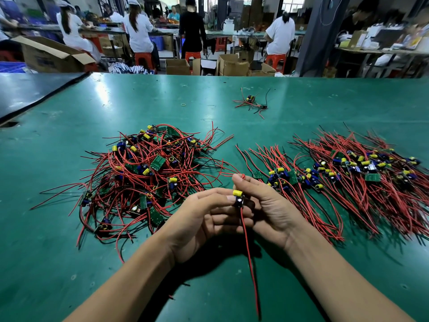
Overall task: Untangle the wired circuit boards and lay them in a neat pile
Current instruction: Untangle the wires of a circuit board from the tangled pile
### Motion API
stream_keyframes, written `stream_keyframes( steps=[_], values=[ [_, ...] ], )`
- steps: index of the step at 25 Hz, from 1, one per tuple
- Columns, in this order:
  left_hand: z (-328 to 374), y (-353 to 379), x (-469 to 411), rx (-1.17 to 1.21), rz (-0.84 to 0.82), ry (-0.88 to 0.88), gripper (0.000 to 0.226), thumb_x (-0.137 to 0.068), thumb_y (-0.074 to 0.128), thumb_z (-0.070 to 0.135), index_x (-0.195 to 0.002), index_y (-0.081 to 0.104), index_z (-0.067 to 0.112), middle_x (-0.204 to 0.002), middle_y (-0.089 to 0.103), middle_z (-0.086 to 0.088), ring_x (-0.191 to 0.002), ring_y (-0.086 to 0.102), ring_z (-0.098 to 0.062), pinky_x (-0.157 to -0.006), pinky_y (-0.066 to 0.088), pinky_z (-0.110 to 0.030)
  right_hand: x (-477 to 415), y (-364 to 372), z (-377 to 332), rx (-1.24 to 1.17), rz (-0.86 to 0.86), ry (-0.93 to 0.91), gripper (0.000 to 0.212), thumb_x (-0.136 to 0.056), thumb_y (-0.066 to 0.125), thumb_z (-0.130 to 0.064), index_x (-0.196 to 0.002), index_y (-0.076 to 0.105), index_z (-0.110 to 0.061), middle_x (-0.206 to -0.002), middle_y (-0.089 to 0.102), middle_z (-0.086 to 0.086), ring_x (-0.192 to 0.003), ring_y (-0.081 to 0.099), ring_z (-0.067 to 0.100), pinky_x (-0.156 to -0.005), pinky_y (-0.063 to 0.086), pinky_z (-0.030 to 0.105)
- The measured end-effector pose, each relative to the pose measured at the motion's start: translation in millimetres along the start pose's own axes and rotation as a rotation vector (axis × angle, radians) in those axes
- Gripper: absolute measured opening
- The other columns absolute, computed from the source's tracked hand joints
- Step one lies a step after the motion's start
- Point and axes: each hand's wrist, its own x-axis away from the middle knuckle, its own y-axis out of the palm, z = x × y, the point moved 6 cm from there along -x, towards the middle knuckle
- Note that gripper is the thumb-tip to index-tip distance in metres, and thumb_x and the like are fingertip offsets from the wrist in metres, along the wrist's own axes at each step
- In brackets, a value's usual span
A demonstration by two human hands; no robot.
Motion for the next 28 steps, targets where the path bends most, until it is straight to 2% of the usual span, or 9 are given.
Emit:
stream_keyframes(
  steps=[3,7,10,12,16,19,21,25,28],
  values=[
    [-2.3,-1.5,-1.6,0.015,0.057,0.029,0.025,-0.077,0.072,0.026,-0.091,0.073,0.005,-0.086,0.072,-0.021,-0.064,0.070,-0.025,-0.063,0.060,-0.033,2.4,3.3,3.0,0.059,-0.065,0.026,0.013,-0.079,0.072,-0.022,-0.079,0.059,-0.018,-0.051,0.055,-0.004,-0.034,0.047,0.006,-0.034,0.039,0.018],
    [-3.5,-3.5,-0.4,-0.004,0.091,-0.011,0.018,-0.071,0.071,0.022,-0.079,0.075,0.007,-0.073,0.069,-0.018,-0.056,0.066,-0.026,-0.056,0.057,-0.030,0.0,0.4,5.8,0.131,-0.063,0.038,0.016,-0.079,0.076,-0.026,-0.071,0.063,-0.022,-0.059,0.049,-0.001,-0.041,0.042,0.009,-0.037,0.039,0.020],
    [-6.7,-4.8,-1.6,-0.033,0.135,-0.059,0.012,-0.077,0.065,0.014,-0.072,0.073,0.006,-0.064,0.064,-0.016,-0.049,0.062,-0.027,-0.049,0.054,-0.028,-0.8,1.0,9.3,0.135,-0.091,0.047,0.016,-0.080,0.076,-0.027,-0.087,0.065,-0.018,-0.068,0.057,0.003,-0.044,0.049,0.013,-0.037,0.043,0.024],
    [-8.4,-5.5,-3.4,-0.043,0.130,-0.054,0.025,-0.085,0.057,0.013,-0.069,0.075,0.009,-0.064,0.064,-0.015,-0.051,0.062,-0.026,-0.049,0.054,-0.027,0.0,3.3,11.7,0.205,-0.126,0.057,0.029,-0.080,0.074,-0.036,-0.103,0.072,-0.018,-0.079,0.060,0.007,-0.054,0.050,0.015,-0.040,0.044,0.022],
    [-6.4,-1.3,-2.5,-0.062,0.070,-0.008,0.022,-0.086,0.062,0.018,-0.073,0.076,0.009,-0.069,0.068,-0.014,-0.053,0.063,-0.022,-0.051,0.054,-0.026,-0.9,6.1,15.6,0.318,-0.191,0.086,0.047,-0.082,0.067,-0.060,-0.114,0.075,-0.027,-0.097,0.042,0.019,-0.068,0.037,0.020,-0.050,0.042,0.025],
    [-6.4,-3.1,-4.5,-0.057,0.093,0.018,0.022,-0.087,0.061,0.017,-0.072,0.075,0.009,-0.066,0.066,-0.016,-0.050,0.063,-0.022,-0.049,0.054,-0.026,-5.1,5.0,14.7,0.312,-0.187,0.039,0.049,-0.080,0.069,-0.060,-0.111,0.076,-0.023,-0.111,0.037,0.017,-0.076,0.035,0.022,-0.055,0.042,0.029],
    [-5.9,-6.1,-5.4,-0.049,0.126,0.033,0.021,-0.091,0.058,0.012,-0.074,0.070,0.007,-0.064,0.064,-0.016,-0.048,0.061,-0.022,-0.048,0.053,-0.026,-7.3,4.2,12.4,0.301,-0.167,-0.012,0.045,-0.084,0.071,-0.054,-0.108,0.077,-0.017,-0.095,0.042,0.019,-0.065,0.041,0.018,-0.050,0.044,0.027],
    [-6.0,-8.1,-5.9,-0.102,0.145,0.045,0.028,-0.092,0.057,0.009,-0.068,0.072,0.011,-0.063,0.064,-0.016,-0.047,0.060,-0.021,-0.048,0.052,-0.024,-9.1,-5.8,5.1,0.368,-0.075,-0.132,0.042,-0.087,0.071,-0.046,-0.109,0.076,-0.010,-0.054,0.048,0.005,-0.039,0.046,0.012,-0.043,0.046,0.023],
    [-6.8,-7.5,-6.1,-0.153,0.153,0.049,0.025,-0.091,0.059,0.011,-0.069,0.071,0.011,-0.064,0.065,-0.016,-0.048,0.060,-0.021,-0.048,0.052,-0.023,-10.2,-12.4,-5.9,0.500,0.015,-0.265,0.033,-0.085,0.070,-0.046,-0.099,0.080,-0.018,-0.059,0.064,-0.011,-0.050,0.059,0.005,-0.049,0.047,0.020]
  ],
)
